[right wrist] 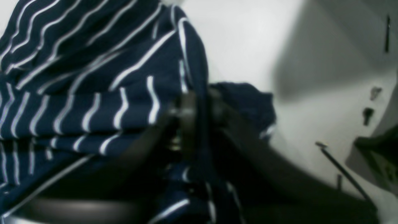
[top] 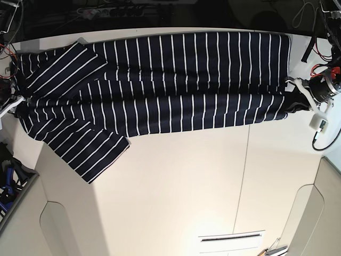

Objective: Fold the T-shirt properly
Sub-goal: 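Lift the hem half with both grippers and fold it toward the collar, then continue folding the hem half over onto the collar half with both grippers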

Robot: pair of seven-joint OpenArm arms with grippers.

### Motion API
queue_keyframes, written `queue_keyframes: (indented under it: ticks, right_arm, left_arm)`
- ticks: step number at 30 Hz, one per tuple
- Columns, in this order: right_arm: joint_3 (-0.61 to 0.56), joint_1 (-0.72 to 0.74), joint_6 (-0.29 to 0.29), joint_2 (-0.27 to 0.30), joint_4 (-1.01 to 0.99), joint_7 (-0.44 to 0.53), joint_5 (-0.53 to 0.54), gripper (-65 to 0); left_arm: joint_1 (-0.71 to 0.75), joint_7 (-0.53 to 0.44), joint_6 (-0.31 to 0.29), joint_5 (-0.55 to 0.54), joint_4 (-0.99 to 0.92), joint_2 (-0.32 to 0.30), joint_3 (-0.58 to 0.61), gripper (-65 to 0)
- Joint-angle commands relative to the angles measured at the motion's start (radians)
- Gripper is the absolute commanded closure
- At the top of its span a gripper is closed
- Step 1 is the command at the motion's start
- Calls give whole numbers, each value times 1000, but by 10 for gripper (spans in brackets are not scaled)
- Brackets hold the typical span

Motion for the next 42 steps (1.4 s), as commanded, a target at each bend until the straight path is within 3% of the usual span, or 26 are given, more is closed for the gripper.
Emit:
queue_keyframes:
  ticks: [1,3,5,15,23,31,36,42]
  right_arm:
    - [11,11,0,24,12,26,5,-232]
    - [11,11,0,16,12,40,-16,-342]
    - [11,11,-4,13,12,64,-35,-369]
    - [11,43,-23,-3,12,196,-34,-369]
    - [5,174,-23,-87,2,198,-82,-369]
    - [-130,355,-23,-111,-268,340,-179,-369]
    - [-203,451,-27,-122,-435,367,-196,-369]
    - [-245,482,-27,-172,-498,367,-237,-369]
  left_arm:
    - [-8,-18,-8,-13,18,-22,-9,0]
    - [-8,-18,-8,-13,18,-22,-8,0]
    - [-8,-18,-8,-13,18,-21,-8,0]
    - [-8,-18,-8,-13,18,-21,-8,0]
    - [-8,-18,-8,-14,18,-19,-8,0]
    - [-11,-25,-8,-13,18,-16,-8,0]
    - [-11,-25,-8,-14,18,-16,-8,0]
    - [-11,-26,-8,-25,18,-10,-8,0]
